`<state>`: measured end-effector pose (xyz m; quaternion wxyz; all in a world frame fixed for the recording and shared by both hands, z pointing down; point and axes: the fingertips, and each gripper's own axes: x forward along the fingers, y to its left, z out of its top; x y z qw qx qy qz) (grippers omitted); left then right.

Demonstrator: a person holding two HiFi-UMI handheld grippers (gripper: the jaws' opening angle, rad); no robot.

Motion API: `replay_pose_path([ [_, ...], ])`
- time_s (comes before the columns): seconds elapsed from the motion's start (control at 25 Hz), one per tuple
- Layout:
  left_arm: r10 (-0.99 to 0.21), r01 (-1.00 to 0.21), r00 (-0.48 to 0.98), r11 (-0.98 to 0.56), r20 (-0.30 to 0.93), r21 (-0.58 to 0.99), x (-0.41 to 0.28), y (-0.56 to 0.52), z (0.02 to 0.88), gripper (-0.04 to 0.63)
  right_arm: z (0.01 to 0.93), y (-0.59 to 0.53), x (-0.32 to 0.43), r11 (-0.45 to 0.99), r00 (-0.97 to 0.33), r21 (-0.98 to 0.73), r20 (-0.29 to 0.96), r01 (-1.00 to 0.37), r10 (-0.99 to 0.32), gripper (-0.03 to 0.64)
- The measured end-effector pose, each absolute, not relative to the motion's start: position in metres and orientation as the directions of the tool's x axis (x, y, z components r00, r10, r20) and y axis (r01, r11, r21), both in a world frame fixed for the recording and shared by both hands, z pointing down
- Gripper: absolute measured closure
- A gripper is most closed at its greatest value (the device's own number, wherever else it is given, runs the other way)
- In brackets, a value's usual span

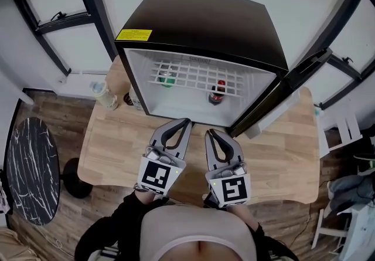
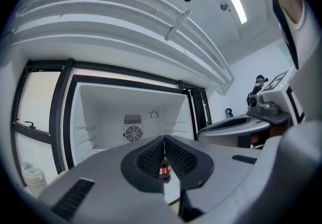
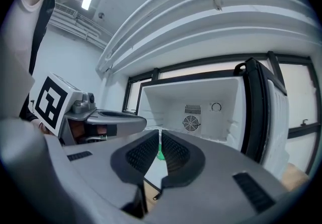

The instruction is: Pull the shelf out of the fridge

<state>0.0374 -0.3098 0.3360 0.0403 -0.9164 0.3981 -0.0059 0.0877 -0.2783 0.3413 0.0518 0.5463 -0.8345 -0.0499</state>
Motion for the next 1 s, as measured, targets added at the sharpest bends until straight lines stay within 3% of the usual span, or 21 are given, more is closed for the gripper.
replay_pose_path([
  [0.6, -0.717, -0.716, 0.697, -0.695, -0.008, -0.066, 0.023, -0.333, 0.348, 0.588, 0.343, -0.306, 0.081, 0.351, -0.351, 0.144, 0.02, -0.925, -0.936, 0.58],
  [1.0, -0.716, -0.715, 0.698, -0.698, -0.038, 0.024, 0.025, -0.351, 0.355, 0.588, 0.353, -0.331, 0.092, 0.322, -0.321, 0.029, 0.014, -0.946, -0.947, 0.578],
])
